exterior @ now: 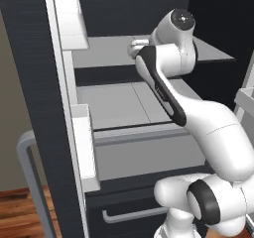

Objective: There is a bowl on the dining counter. Grab a lemon wedge from the fridge and place it in the bowl. Then get the liquor bottle and glass cup from the cabinet and place them next to the bowl.

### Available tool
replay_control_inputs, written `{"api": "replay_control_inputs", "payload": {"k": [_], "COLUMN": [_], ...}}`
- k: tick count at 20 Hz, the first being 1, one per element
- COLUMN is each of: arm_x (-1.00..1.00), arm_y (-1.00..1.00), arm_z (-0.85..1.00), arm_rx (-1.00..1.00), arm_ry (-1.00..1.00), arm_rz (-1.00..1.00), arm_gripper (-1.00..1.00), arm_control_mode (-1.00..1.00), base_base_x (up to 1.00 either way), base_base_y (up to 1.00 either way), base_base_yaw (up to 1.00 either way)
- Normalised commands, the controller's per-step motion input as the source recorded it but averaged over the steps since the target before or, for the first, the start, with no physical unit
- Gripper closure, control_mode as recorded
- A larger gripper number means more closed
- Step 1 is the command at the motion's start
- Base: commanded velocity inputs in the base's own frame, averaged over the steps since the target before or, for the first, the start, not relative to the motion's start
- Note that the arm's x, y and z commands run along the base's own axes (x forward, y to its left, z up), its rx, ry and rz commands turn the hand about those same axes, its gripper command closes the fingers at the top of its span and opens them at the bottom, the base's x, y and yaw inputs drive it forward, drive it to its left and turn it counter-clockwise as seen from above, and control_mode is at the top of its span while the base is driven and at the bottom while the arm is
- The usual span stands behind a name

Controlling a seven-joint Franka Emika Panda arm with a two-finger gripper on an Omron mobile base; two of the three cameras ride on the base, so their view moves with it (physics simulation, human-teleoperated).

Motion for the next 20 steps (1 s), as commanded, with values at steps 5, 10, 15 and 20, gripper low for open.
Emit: {"api": "replay_control_inputs", "payload": {"k": [5, 10, 15, 20], "arm_x": [0.20, 0.37, 0.48, 0.41], "arm_y": [0.03, 0.16, 0.18, 0.13], "arm_z": [0.00, 0.00, 0.00, -0.02], "arm_rx": [0.00, 0.00, 0.00, 0.00], "arm_ry": [0.00, 0.00, 0.01, 0.00], "arm_rz": [0.00, 0.00, 0.00, 0.00], "arm_gripper": [-1.00, -1.00, -1.00, -1.00], "arm_control_mode": [-1.00, -1.00, -1.00, -1.00], "base_base_x": [0.00, 0.00, 0.00, 0.00], "base_base_y": [0.00, 0.00, 0.00, 0.00], "base_base_yaw": [0.00, 0.00, 0.00, 0.00]}}
